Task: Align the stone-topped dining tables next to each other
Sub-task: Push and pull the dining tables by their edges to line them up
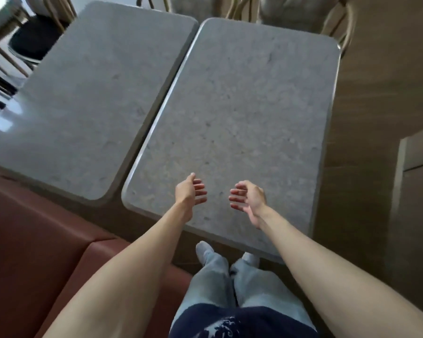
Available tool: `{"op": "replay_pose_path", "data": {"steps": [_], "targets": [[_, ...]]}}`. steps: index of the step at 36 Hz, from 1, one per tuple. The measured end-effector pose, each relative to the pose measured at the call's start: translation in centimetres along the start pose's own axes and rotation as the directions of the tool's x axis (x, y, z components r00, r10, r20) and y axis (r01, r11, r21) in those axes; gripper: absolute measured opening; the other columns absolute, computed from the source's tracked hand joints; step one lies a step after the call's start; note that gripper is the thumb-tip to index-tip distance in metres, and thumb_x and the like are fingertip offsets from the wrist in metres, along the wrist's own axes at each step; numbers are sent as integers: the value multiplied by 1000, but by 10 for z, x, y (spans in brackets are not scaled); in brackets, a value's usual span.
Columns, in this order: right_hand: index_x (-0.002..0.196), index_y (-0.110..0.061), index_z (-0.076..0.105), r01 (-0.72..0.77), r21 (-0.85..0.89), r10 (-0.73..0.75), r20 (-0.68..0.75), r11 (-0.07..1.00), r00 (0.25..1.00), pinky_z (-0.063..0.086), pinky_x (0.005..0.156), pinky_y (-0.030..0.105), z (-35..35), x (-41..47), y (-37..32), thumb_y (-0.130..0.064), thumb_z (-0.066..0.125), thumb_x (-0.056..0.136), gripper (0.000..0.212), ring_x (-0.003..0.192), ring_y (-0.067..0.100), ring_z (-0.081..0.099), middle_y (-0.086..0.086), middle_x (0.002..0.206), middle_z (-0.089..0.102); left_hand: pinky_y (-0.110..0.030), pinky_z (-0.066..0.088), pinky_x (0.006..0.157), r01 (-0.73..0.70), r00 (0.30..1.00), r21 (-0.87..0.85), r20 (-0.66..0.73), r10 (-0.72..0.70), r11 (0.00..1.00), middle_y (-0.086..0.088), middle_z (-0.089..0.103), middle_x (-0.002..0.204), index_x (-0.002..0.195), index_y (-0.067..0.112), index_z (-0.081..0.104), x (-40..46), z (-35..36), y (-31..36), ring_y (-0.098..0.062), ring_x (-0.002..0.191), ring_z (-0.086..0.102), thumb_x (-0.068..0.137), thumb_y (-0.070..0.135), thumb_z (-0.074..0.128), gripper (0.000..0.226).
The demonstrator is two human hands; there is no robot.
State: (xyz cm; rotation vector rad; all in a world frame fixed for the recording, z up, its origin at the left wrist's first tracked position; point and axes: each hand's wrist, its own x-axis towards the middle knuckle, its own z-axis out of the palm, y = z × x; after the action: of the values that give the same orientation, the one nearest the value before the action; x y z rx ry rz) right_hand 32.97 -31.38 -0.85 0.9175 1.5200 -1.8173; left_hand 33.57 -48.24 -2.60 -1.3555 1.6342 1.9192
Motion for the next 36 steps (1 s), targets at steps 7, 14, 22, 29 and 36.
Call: {"op": "replay_pose_path", "data": {"steps": [7,14,22,29,36], "targets": [[87,-7,63,-120,31,119,11,992,993,56,80,44,-10,-27,63,-23,51,97,22,80,31,67,15,87,69,-35,53,56,53,998,55,-19,-52,997,-16,67,80,88,2,63,-16,-23,-38,-29,67,65,101,29,46,34],[99,-2,58,-406,241,398,85,882,914,55,71,43,3,-28,111,-32,52,96,31,84,34,64,19,92,62,-31,47,49,147,956,-34,-251,-151,989,-14,58,60,76,3,61,-11,-59,-70,-27,49,56,94,30,47,35],[138,-3,37,-417,535,458,62,735,887,54,82,53,24,-13,160,-58,67,83,84,101,41,58,25,121,51,-52,56,90,321,914,-334,-134,-382,886,-19,64,99,108,8,51,11,-95,-79,-33,91,66,86,62,61,59],[126,-10,56,22,822,275,-216,570,937,49,96,47,27,10,165,-47,70,85,57,106,32,61,19,127,61,-55,37,112,350,927,-619,124,-353,703,-13,55,140,140,19,51,39,-105,-60,-36,128,53,72,70,69,87],[130,-10,55,148,821,205,-305,551,930,51,93,37,37,14,176,-44,70,87,57,104,25,63,12,118,65,-55,45,105,375,923,-645,195,-331,665,-14,61,130,136,17,52,41,-122,-59,-35,116,60,69,59,80,84]]}}
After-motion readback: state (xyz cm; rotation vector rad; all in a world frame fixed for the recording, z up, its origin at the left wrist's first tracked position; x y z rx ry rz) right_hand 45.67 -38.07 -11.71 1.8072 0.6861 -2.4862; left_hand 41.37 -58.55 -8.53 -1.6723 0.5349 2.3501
